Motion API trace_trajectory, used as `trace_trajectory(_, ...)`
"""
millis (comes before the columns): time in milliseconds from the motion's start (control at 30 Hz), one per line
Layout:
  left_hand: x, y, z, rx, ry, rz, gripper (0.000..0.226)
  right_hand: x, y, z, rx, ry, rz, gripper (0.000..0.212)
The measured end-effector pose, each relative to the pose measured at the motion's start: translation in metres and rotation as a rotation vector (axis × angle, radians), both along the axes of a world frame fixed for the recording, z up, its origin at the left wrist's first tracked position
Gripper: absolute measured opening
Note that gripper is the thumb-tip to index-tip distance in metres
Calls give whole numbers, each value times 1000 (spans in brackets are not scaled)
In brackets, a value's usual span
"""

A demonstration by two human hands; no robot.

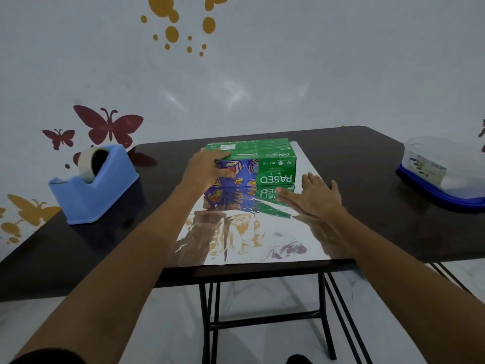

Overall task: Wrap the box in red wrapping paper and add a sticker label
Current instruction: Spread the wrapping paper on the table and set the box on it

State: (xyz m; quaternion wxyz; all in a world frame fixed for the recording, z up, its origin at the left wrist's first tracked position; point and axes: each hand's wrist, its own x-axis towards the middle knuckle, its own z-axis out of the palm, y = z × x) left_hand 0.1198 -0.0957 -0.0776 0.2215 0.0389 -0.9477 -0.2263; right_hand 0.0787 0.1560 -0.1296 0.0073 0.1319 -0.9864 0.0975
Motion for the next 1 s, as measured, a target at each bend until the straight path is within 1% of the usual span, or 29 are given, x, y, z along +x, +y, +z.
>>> trace_trajectory(167,2,0,0,15,-18,-38,72,0,0,-2,-28,11,1,103)
trace_trajectory(200,3,0,0,89,-2,-71,74,1,0,-2,-43,18,4,103)
trace_trajectory(233,5,0,1,222,50,-88,74,1,-1,-1,-70,25,8,102)
trace_trajectory(267,7,-1,2,398,139,-74,70,2,-1,0,-114,31,4,100)
trace_trajectory(333,11,-12,6,837,336,60,47,5,1,5,-212,60,-51,97)
trace_trajectory(367,12,-20,5,1022,390,147,34,6,2,9,-237,86,-93,97)
trace_trajectory(400,12,-31,-1,1059,375,228,26,8,2,13,-243,118,-126,97)
trace_trajectory(433,15,-38,-6,990,312,267,24,8,2,18,-248,155,-139,97)
trace_trajectory(467,18,-43,-15,834,218,283,25,7,1,22,-263,199,-119,95)
trace_trajectory(500,20,-48,-23,682,140,266,26,5,-3,26,-293,241,-73,93)
trace_trajectory(533,18,-52,-32,518,53,237,34,4,-7,30,-330,272,-10,91)
trace_trajectory(600,17,-53,-44,325,-113,143,42,1,-20,33,-414,295,108,91)
trace_trajectory(633,15,-53,-45,194,-193,138,44,-1,-25,32,-478,288,142,92)
trace_trajectory(700,13,-52,-45,-39,-302,186,45,-3,-33,28,-689,246,172,91)
trace_trajectory(767,11,-54,-45,-159,-337,169,44,-8,-33,23,-861,186,173,85)
trace_trajectory(900,14,-57,-47,-277,-387,134,40,-11,-30,17,-941,164,174,66)
trace_trajectory(1000,15,-56,-45,-298,-384,136,40,-10,-31,20,-979,181,171,60)
